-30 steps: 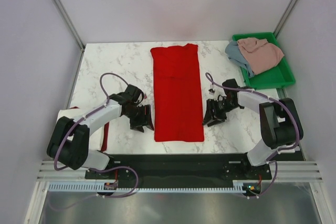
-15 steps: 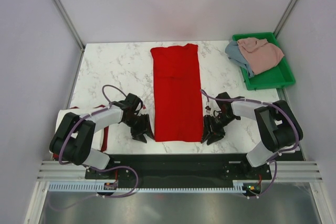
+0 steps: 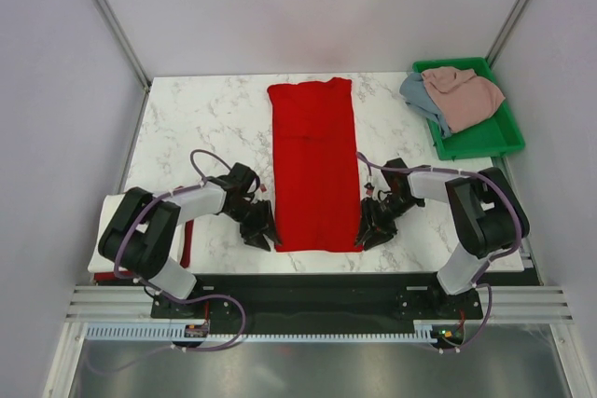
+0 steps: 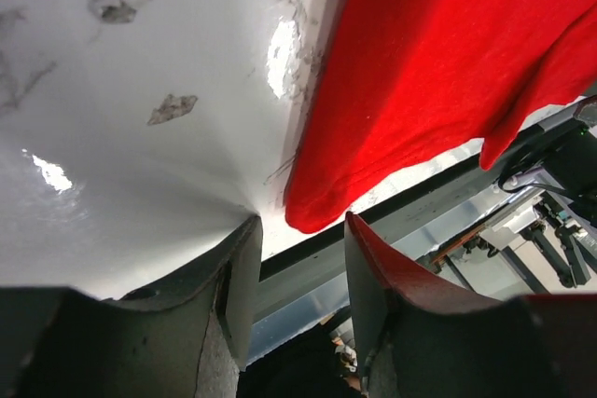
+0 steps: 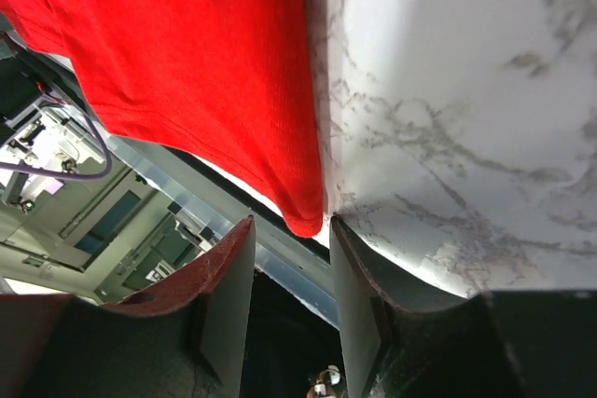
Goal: Fold and stack the t-shirts
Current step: Fold the tshirt
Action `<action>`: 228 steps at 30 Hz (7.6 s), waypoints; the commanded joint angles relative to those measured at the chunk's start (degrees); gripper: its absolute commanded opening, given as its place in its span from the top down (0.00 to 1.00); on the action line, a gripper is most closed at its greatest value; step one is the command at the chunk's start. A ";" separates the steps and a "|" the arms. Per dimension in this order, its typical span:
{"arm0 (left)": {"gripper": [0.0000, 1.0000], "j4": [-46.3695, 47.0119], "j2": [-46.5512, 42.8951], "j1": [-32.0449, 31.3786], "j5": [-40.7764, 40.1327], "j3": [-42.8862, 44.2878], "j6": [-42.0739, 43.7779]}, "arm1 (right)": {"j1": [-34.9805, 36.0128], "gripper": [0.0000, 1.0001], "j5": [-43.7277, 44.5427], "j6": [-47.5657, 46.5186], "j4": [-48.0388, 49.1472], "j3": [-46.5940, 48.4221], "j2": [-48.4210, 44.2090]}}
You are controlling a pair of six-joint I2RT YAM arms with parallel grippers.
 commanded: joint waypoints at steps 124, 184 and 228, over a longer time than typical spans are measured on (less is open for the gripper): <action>0.79 3.18 25.24 9.04 -1.34 33.81 9.17 | -13.74 0.80 -14.18 10.23 19.36 25.76 24.85; 0.21 5.55 39.05 6.93 -23.92 74.87 30.79 | -18.75 0.58 -11.19 14.03 35.89 71.55 35.67; 0.98 10.82 41.09 10.97 21.06 58.54 14.27 | -16.81 0.61 -18.14 -0.21 25.08 52.04 26.26</action>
